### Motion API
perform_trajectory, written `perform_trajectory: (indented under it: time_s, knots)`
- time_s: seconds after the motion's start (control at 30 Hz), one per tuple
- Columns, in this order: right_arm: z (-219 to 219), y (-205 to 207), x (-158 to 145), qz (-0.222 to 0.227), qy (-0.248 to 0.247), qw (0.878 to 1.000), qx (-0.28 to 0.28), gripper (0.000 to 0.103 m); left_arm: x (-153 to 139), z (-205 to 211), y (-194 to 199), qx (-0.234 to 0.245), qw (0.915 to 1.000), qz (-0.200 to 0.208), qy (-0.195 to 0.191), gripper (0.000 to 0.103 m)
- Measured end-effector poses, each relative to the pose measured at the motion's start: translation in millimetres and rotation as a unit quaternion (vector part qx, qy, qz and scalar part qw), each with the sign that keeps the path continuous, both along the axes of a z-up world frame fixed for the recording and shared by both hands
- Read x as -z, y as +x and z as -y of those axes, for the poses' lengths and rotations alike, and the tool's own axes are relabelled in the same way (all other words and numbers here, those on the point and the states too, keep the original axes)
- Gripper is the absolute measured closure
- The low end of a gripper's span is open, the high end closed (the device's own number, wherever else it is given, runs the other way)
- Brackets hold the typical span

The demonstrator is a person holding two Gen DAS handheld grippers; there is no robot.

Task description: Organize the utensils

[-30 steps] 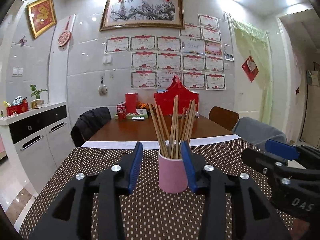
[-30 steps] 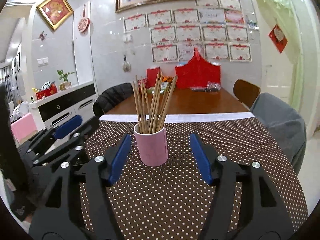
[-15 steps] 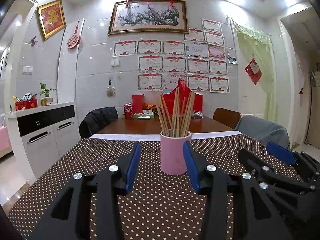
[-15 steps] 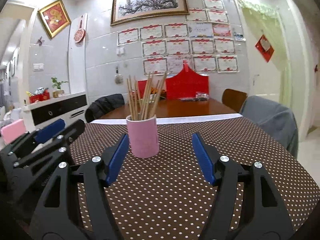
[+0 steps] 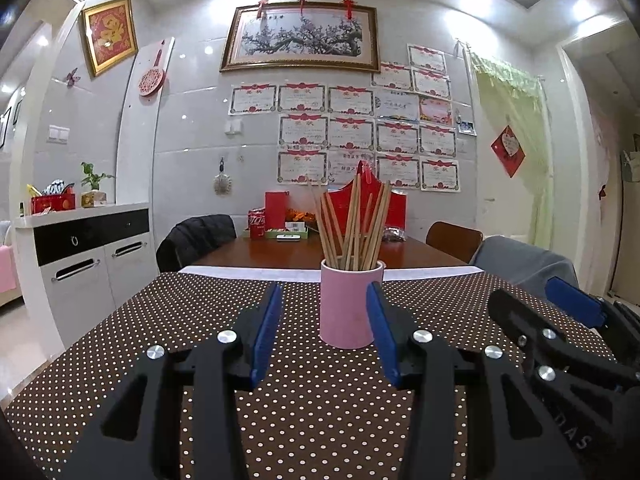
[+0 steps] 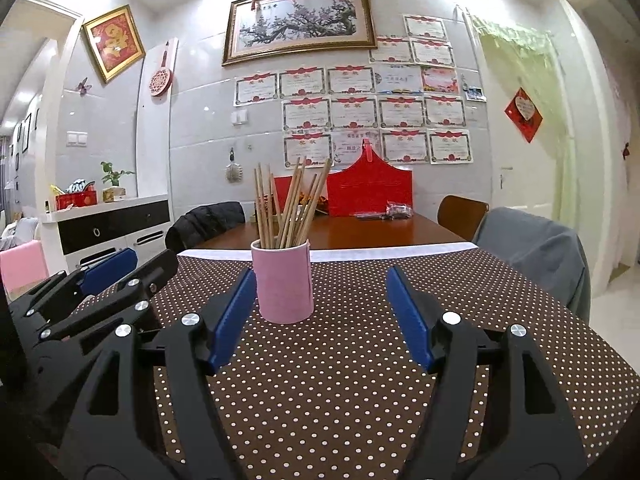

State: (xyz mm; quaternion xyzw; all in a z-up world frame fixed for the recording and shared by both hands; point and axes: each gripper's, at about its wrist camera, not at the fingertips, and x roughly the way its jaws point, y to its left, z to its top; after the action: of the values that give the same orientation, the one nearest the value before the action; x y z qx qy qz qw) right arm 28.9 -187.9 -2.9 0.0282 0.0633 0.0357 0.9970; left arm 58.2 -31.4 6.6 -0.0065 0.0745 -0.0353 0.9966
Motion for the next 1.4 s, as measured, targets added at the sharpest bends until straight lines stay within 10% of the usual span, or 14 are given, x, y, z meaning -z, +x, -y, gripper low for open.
perform_trajectory:
  time_s: [1.4]
  knots:
    - [6.4,8.2,4.3,-0.037,0.015,0.999,0.002,0.036,3.8,2.1,3.2,0.007,0.9999,-0.011,0.009,0.059]
